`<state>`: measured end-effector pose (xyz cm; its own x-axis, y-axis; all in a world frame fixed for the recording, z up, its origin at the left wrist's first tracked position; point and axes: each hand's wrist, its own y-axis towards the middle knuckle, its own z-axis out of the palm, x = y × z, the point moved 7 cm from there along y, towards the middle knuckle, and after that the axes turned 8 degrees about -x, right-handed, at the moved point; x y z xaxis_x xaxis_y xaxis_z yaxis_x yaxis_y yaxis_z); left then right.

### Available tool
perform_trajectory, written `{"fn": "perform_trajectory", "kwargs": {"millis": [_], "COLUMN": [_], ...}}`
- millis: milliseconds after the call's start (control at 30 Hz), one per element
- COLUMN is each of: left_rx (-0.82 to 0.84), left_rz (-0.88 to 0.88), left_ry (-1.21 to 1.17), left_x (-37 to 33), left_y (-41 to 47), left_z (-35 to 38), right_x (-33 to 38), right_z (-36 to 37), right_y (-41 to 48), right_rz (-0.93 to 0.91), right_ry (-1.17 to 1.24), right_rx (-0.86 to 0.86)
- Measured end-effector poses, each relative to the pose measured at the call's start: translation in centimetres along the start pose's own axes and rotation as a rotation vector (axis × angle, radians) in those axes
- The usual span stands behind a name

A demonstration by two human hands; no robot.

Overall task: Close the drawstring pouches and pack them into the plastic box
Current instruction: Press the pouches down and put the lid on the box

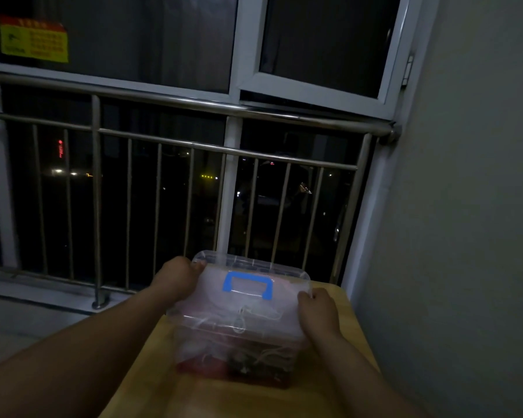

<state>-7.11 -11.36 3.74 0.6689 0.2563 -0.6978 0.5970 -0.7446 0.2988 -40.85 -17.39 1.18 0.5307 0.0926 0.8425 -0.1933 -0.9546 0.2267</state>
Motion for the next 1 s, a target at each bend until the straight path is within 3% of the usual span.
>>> {"fn": "perform_trajectory", "kwargs": {"millis": [233,467,600,767,900,1000], "left_rx": [0.035,0.075,0.092,0.108,0.128,0.198], "left_rz": [-0.030,0.026,-0.004,-0.021,-0.036,-0.173], "left_ry": [0.087,0.234,0.238,0.197,0.252,-0.033], "left_x": [0.7,-0.9,-0.1,1.3,1.5,2.0], "left_y": [0.8,1.3,2.2,2.2,1.7,1.7], "left_z": [0.5,1.5,1.4,2.7,2.8,3.4], "right_x": [0.2,0.4,0.9,0.1,-0.3,-0.5], "right_z": [0.6,0.5,1.5,1.9,2.2,2.8], "right_y": [0.0,2.0,2.5,2.3,2.2,2.6], "right_rz": [0.075,0.014,0.045,0.020,0.190,0.335], "right_ry": [-0.049,-0.216,-0.218,-0.322,-0.084,0.044], "right_rx": [0.073,0.104,0.149,0.087,0.163,0.184]}}
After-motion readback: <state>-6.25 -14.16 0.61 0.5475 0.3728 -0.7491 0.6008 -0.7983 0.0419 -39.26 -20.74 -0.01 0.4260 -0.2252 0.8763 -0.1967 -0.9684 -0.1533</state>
